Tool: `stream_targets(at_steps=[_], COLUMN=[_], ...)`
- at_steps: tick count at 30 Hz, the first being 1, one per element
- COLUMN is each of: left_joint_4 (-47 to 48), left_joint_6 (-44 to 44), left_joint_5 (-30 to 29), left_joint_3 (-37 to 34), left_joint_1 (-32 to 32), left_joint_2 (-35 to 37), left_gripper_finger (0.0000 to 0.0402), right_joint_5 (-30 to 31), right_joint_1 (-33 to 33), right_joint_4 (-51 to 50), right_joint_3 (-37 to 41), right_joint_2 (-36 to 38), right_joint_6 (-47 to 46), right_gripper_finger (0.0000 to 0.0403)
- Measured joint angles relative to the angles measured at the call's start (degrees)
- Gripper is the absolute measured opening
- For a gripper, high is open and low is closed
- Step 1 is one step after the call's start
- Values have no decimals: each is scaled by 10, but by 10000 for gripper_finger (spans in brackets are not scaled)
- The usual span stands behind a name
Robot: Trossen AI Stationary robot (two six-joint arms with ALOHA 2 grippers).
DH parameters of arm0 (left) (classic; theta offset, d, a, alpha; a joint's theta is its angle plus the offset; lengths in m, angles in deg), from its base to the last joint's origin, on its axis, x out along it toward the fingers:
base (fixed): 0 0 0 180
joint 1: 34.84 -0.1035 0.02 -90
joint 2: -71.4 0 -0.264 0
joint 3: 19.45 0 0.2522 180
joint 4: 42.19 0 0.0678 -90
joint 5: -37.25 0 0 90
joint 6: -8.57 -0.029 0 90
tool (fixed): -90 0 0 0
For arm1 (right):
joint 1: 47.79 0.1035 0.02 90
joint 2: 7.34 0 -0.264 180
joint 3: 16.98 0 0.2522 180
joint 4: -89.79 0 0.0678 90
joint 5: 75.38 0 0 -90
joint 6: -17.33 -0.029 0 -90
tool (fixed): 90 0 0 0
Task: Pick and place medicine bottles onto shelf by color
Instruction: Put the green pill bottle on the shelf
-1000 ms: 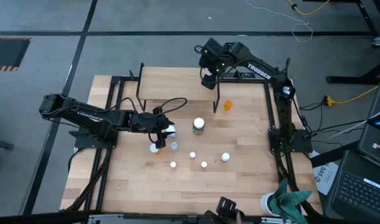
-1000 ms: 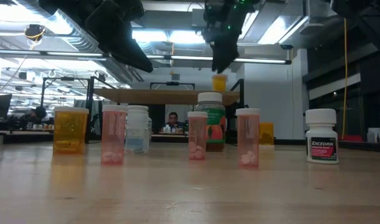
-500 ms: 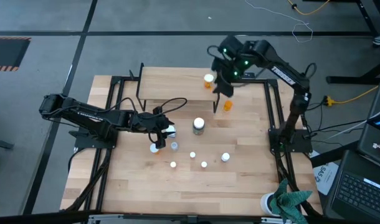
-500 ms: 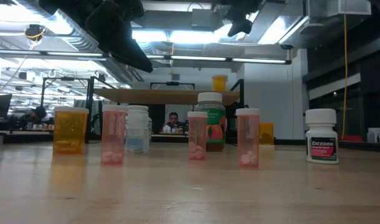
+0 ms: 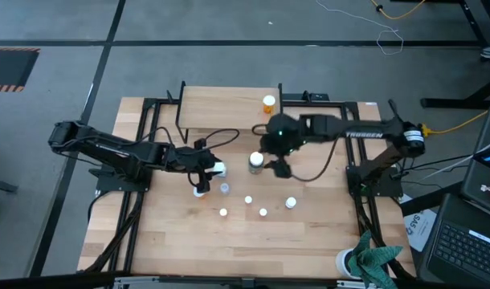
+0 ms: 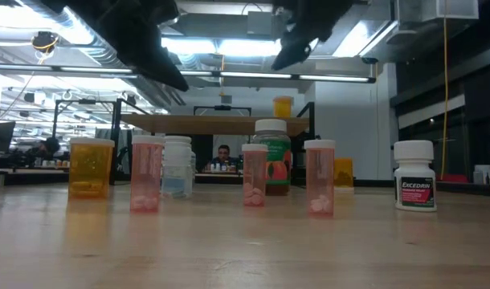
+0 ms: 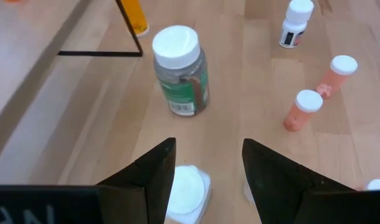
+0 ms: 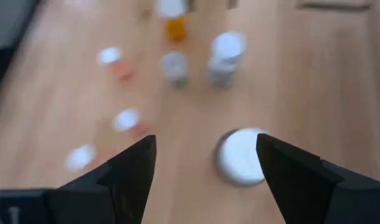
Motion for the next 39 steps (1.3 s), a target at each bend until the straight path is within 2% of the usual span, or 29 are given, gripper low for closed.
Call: stream_targets(at_steps=[2,6,11,24,39], left_joint_4=[12,14,18,22,22], left_joint_6=[1,1,0,-1,0], left_joint_5=[-6,-6,-7,-16,-17], left_joint_3=[0,0,0,0,0], left_joint_1=[4,10,9,9,9], left_joint_2=[7,16,16,16,16], left_gripper_finger=[181,181,181,181,181], right_joint_5=[28,36,63,94,110], right_joint_1=[6,7,7,7,5], right_joint_4=[64,168,247,213,237], right_joint_3=[45,119,160,168,167], right_joint_2=[1,0,-4,-16,-37], right_joint_6=[-1,-14,-19,-36,-45], right_gripper_finger=[280,280,280,280,280])
